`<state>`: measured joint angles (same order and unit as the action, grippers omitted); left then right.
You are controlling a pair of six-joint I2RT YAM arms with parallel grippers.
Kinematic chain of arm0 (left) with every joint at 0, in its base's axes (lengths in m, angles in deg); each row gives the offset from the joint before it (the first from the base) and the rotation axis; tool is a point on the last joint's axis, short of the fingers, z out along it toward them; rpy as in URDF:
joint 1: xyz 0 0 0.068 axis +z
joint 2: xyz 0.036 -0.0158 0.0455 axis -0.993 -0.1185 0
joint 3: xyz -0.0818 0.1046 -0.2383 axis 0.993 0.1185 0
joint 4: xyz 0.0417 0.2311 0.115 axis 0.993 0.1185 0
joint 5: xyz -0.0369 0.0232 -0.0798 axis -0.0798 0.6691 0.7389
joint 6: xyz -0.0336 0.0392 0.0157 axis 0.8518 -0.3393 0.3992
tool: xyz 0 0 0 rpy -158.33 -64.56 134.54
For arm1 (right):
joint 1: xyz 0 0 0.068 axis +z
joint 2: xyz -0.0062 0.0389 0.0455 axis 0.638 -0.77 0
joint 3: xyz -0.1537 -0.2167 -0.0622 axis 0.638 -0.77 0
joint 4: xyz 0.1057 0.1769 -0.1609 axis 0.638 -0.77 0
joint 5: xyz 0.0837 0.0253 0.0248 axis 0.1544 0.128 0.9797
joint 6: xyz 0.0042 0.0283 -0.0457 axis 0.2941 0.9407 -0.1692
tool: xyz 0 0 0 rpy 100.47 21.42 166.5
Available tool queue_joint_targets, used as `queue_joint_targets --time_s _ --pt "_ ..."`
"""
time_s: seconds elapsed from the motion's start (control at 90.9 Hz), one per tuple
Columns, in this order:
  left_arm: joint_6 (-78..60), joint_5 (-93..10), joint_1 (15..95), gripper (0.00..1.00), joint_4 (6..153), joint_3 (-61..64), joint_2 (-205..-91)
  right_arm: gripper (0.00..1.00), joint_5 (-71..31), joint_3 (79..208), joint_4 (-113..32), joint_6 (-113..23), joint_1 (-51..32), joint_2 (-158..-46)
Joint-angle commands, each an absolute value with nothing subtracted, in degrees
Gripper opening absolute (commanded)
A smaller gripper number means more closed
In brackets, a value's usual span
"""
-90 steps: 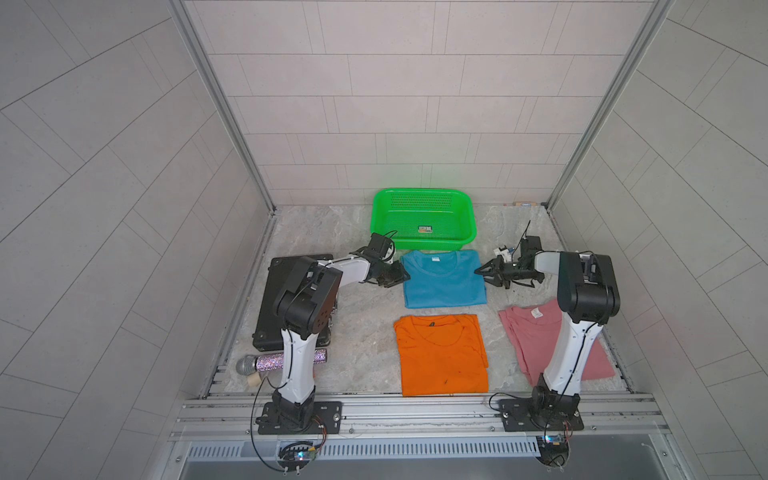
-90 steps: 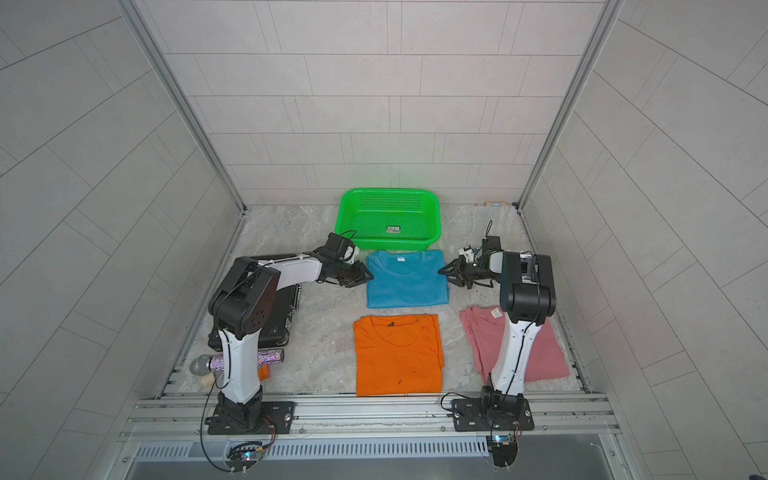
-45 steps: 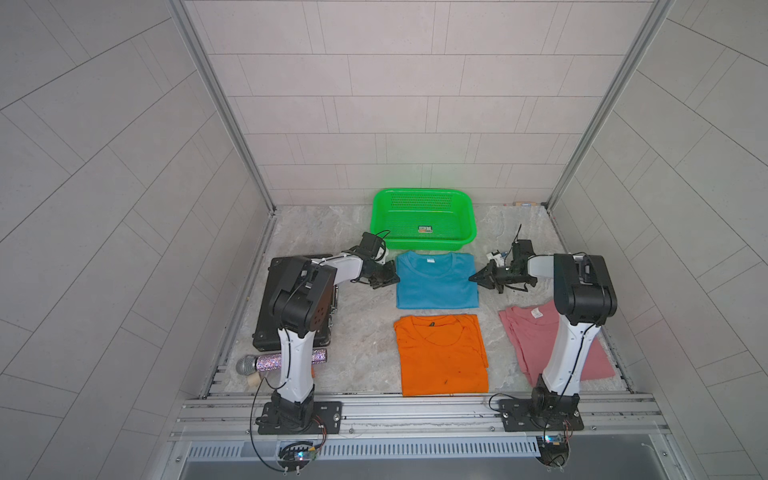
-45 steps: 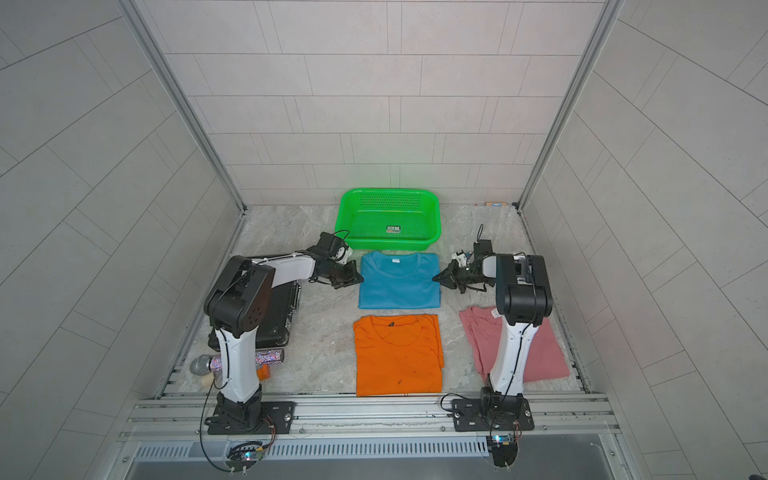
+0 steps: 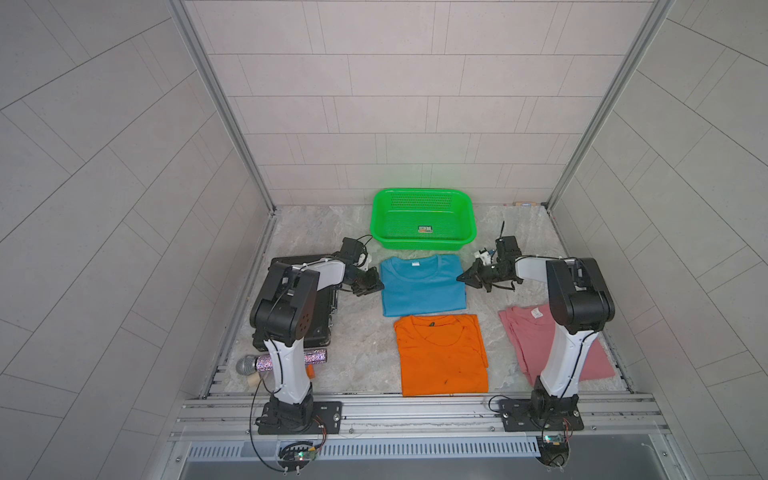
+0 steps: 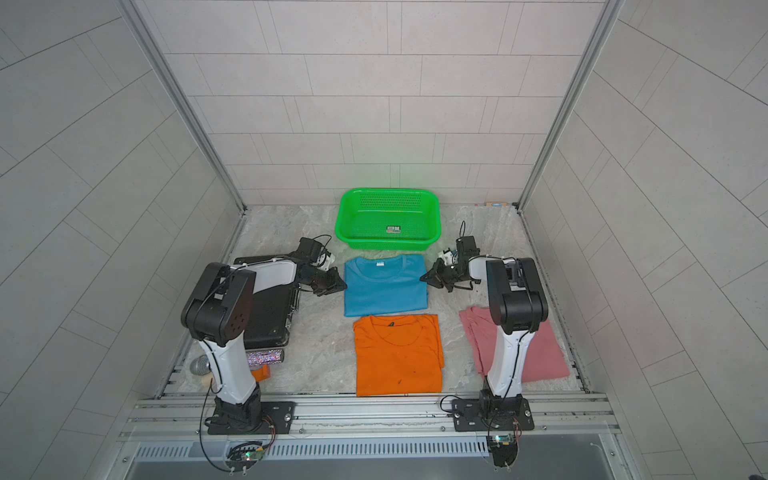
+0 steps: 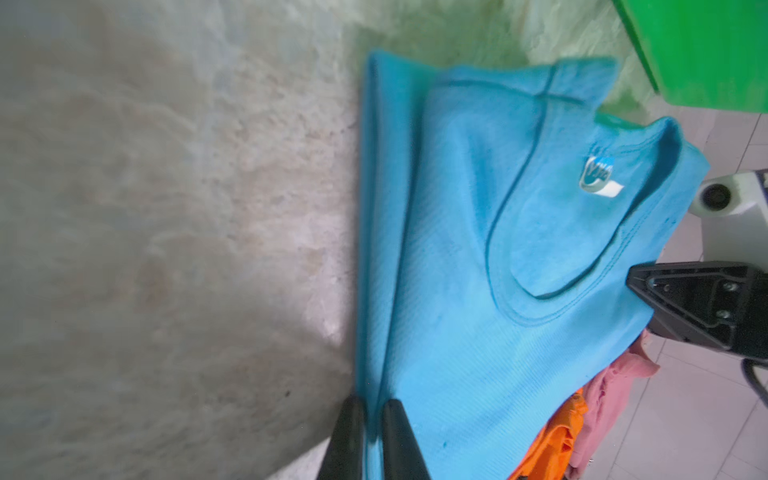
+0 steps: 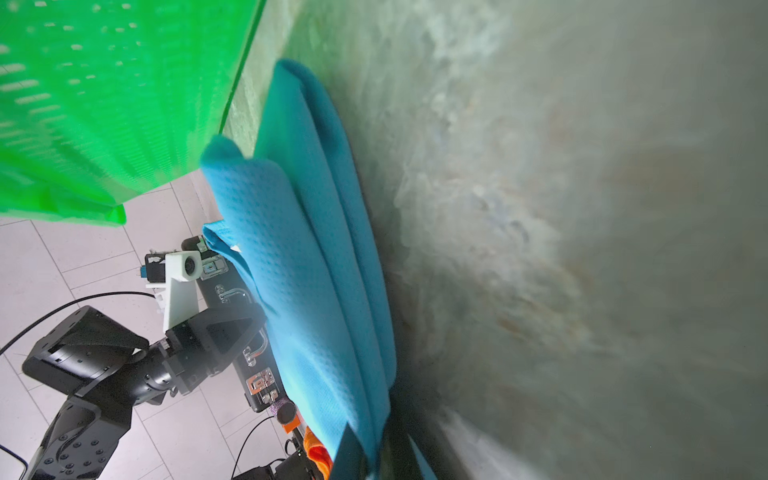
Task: Put the folded t-shirts into the basket
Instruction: Pick up the T-shirt from the center of the board.
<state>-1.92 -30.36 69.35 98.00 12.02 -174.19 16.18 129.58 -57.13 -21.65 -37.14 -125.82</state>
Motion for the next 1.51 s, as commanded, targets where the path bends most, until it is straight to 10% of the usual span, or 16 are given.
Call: queue_joint_targets --time_s 0.0,0.11,0.385,0.913,1.299,1.497 --pt "-3.0 -31.4 70.6 0.39 101.4 12.6 -174.0 0.19 14.4 129.2 -56.5 -21.5 -37.7 -124.7" --pt "-2.9 -29.7 70.6 0.66 101.2 11.8 -174.6 0.17 14.9 128.7 -55.6 -21.9 -38.0 -124.7" --pt "-1.3 -29.4 69.7 0.75 99.2 11.7 -178.0 0.0 15.7 128.8 -55.1 -22.4 -38.9 -126.4" --pt "1.5 -27.2 67.1 0.45 95.2 12.1 -182.7 0.0 16.7 128.9 -55.2 -22.6 -38.8 -127.4" --pt "0.7 -29.3 67.1 0.0 97.7 10.7 -182.9 0.0 17.4 129.1 -55.4 -23.6 -38.8 -127.1" --pt "0.7 -27.6 67.1 0.0 98.4 10.4 -182.1 0.0 17.4 127.5 -51.8 -22.1 -38.8 -123.6"
